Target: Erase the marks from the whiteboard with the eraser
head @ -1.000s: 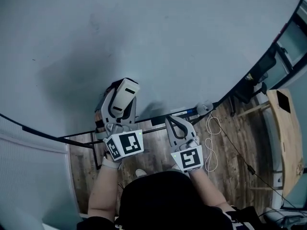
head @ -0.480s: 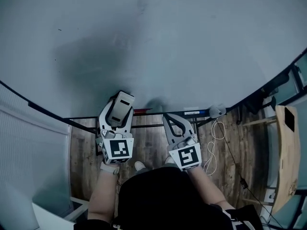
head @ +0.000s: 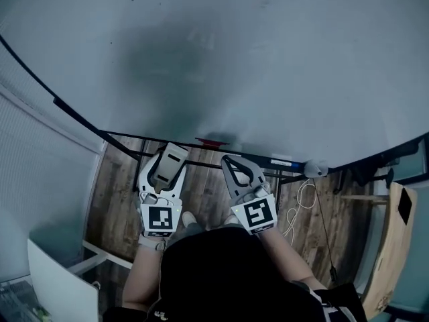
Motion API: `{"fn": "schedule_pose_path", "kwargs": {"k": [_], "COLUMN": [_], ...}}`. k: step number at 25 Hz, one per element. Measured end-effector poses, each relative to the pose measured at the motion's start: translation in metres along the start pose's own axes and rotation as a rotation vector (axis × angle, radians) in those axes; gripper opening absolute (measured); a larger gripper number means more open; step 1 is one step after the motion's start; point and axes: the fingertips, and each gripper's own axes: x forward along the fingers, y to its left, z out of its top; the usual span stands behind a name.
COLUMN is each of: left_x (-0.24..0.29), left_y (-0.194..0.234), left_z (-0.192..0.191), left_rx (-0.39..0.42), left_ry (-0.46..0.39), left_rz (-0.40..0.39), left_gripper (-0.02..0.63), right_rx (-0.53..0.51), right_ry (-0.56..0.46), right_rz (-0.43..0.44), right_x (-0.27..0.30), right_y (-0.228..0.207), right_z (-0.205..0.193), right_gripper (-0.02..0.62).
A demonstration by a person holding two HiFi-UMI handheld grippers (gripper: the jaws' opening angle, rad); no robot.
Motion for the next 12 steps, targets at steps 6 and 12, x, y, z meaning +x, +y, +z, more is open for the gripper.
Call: {"fn": "schedule_pose_path", "kwargs": {"k": [6, 12], "left_x": [-0.029, -0.051], "left_y": [0.001, -0.006], "left_z": [-0.015, -0.017], "left_rx": [-0.048, -0.054], "left_ry": [0.03, 0.038], "left_rz": [0.063, 0.095], "left_gripper": [0.265, 0.265], "right_rx": [0.027, 0.023], "right_ry": [0.005, -0.001], "right_rz": [0.098, 0.153], "right_x": [0.007, 0.003], "right_y": [0.019, 0.03], "right_z": [-0.007, -0.007], "right_gripper": [0.029, 0.029]}}
